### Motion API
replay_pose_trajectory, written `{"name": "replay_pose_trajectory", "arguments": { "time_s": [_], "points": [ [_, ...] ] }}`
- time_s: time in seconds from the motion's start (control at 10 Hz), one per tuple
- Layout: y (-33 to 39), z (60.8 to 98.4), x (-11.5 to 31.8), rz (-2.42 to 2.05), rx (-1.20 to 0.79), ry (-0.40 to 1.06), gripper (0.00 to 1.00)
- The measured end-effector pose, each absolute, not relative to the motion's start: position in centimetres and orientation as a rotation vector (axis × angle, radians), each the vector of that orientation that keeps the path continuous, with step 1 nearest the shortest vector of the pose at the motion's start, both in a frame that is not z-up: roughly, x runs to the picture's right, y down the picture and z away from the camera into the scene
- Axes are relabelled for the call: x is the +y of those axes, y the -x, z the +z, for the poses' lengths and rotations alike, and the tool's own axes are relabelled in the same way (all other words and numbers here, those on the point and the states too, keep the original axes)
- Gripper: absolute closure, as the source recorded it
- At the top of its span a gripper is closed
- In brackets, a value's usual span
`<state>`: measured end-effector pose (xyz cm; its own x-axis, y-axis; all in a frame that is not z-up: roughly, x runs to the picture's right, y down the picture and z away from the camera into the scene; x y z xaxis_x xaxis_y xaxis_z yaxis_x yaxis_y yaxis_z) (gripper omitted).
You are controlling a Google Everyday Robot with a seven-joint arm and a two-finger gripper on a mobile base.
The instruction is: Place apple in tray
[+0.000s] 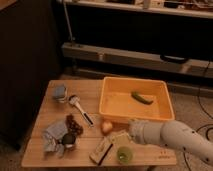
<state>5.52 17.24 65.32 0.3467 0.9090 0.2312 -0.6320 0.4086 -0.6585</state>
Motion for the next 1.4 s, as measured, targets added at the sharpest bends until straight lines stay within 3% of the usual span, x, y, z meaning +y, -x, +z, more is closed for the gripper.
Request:
{"name": "replay_pose_trajectory", "arguments": {
  "time_s": [0.5, 1.1, 1.4],
  "points": [
    [-2.8, 66.7, 17.3, 1.13, -0.681, 0.615, 0.2],
    [-3.0, 66.7, 17.4, 1.137, -0.672, 0.61, 0.2],
    [-4.8, 68.1, 17.9, 1.417, -0.659, 0.541, 0.2]
  ]
}}
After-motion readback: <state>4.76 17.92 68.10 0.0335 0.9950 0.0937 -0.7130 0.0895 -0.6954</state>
